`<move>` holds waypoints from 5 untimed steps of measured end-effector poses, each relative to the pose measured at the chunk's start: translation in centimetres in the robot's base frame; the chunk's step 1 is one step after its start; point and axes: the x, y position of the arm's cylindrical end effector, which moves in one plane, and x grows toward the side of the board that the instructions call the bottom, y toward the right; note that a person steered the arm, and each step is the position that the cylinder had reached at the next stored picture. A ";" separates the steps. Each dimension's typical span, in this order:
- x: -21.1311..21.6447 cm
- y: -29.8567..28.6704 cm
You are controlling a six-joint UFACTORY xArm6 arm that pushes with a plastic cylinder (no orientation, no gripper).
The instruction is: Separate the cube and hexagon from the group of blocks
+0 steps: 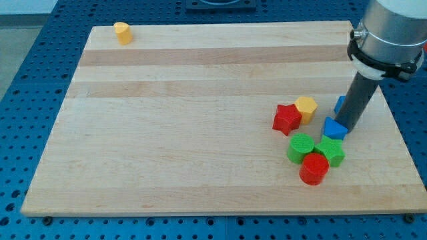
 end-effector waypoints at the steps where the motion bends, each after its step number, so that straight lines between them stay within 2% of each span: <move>1: 0.4 1.6; 3: -0.5 5.5; 5: -4.5 3.5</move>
